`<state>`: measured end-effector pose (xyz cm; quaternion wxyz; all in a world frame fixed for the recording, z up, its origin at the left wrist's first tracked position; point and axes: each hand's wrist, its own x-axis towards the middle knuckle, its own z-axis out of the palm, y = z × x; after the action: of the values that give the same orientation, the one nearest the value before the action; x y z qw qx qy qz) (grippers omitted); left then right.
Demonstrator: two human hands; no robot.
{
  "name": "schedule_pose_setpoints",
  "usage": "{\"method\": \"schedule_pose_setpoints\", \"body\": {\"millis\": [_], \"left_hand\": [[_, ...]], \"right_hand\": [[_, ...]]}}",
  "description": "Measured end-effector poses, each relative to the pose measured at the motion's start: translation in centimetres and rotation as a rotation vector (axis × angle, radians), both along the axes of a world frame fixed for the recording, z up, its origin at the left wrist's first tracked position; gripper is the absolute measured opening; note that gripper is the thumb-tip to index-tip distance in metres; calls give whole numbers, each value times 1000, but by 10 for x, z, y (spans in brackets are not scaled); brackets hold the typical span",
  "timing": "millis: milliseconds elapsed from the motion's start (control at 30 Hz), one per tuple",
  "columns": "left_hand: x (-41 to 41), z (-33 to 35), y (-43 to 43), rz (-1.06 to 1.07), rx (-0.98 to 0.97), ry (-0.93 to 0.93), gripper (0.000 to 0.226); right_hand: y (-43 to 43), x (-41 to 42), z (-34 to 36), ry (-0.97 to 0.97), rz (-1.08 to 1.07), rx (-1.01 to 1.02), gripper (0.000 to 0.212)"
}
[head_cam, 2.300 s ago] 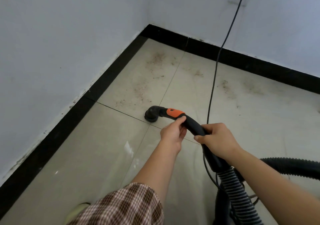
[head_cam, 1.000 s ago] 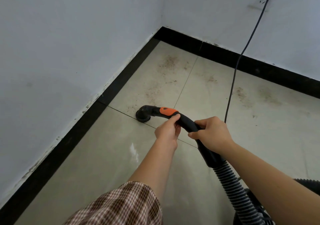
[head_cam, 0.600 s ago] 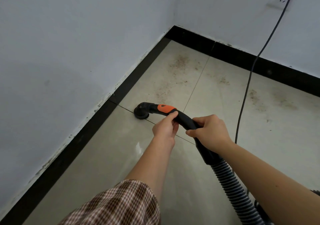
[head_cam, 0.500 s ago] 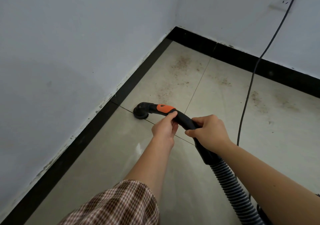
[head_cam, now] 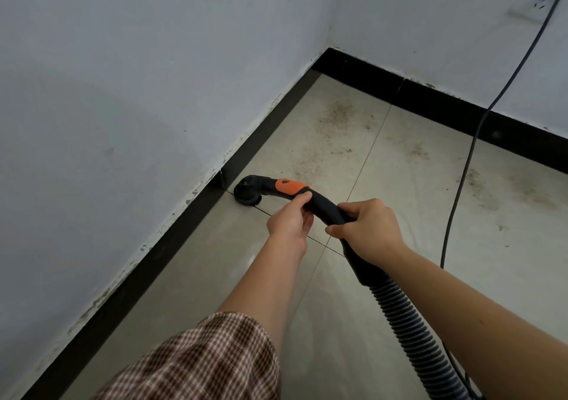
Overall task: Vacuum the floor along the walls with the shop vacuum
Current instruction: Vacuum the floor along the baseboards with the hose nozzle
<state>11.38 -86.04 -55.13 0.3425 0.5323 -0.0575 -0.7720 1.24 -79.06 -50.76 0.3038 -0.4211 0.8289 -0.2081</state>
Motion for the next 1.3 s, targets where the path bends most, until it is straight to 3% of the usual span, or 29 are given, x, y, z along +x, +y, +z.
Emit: {"method": "schedule_pose_setpoints", "body": {"millis": [500,700,1033,1300], "left_hand": [[-11,-4,-28,54,37,47,28],[-34,-6,-34,66,52,-88,15],[-27,-1,-25,-236,-180,-263,34],[-34,-2,11,-208,-176,-206,34]], "right_hand": [[-30,-3,-1,8,-78,-16,12],[-36,-18,1,-11,-82,26,18],[-7,-28,-7,-33,-62,-10,22],[28,-28,-4,-24,-92,-16,15]]}}
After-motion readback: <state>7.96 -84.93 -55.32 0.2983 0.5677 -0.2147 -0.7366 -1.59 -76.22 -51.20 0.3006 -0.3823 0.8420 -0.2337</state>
